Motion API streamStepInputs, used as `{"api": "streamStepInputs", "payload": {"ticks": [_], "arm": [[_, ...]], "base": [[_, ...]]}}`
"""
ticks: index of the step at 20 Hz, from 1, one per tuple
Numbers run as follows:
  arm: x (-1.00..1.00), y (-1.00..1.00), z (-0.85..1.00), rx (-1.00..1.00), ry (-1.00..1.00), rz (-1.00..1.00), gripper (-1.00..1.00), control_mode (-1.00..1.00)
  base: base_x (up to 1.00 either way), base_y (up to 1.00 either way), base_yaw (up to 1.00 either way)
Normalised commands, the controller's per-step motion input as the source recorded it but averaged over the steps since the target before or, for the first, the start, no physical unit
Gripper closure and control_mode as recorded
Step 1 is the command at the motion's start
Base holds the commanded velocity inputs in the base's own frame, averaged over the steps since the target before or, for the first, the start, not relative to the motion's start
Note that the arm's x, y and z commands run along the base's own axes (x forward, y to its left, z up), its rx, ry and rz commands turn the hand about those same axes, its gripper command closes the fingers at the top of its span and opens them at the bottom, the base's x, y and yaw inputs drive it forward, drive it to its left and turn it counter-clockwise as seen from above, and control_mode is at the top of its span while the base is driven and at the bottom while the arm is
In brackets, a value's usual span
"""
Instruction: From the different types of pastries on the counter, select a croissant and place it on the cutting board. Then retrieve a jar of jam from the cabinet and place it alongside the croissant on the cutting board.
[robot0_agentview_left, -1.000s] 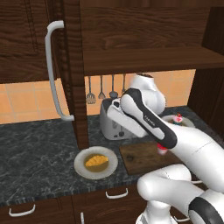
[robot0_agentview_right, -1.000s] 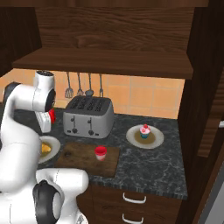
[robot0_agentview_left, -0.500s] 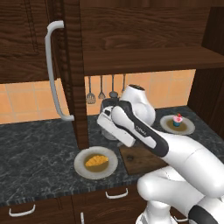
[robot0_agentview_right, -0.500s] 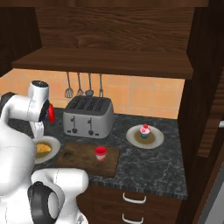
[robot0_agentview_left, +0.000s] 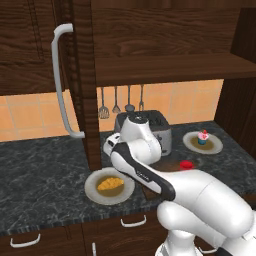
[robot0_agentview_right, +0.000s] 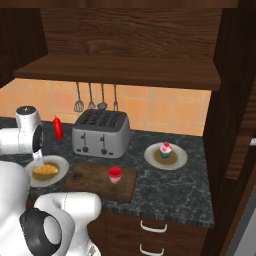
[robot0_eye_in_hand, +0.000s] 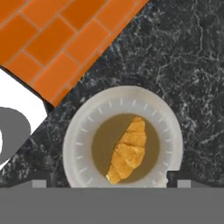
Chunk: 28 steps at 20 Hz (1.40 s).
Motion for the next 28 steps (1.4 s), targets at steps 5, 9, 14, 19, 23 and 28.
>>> {"api": "streamStepInputs", "payload": {"ticks": [5, 9, 14, 19, 23, 28], "arm": [[0.22, 0.06, -0.38, 0.0, -0.02, -0.11, -1.0, -1.0], [0.46, 0.1, -0.23, 0.0, -0.02, -0.11, -1.0, -1.0], [0.14, 0.48, -0.25, 0.0, -0.04, -0.1, -1.0, -1.0], [-0.08, 0.24, -0.29, 0.0, 0.0, -0.09, -1.0, -1.0], [0.11, 0.0, -0.42, 0.0, 0.0, -0.08, -1.0, -1.0], [0.14, 0.0, -0.38, 0.0, 0.0, -0.07, -1.0, -1.0]], "base": [[0.0, 0.0, 0.0], [0.0, 0.0, 0.0], [0.0, 0.0, 0.0], [0.0, 0.0, 0.0], [0.0, 0.0, 0.0], [0.0, 0.0, 0.0]]}}
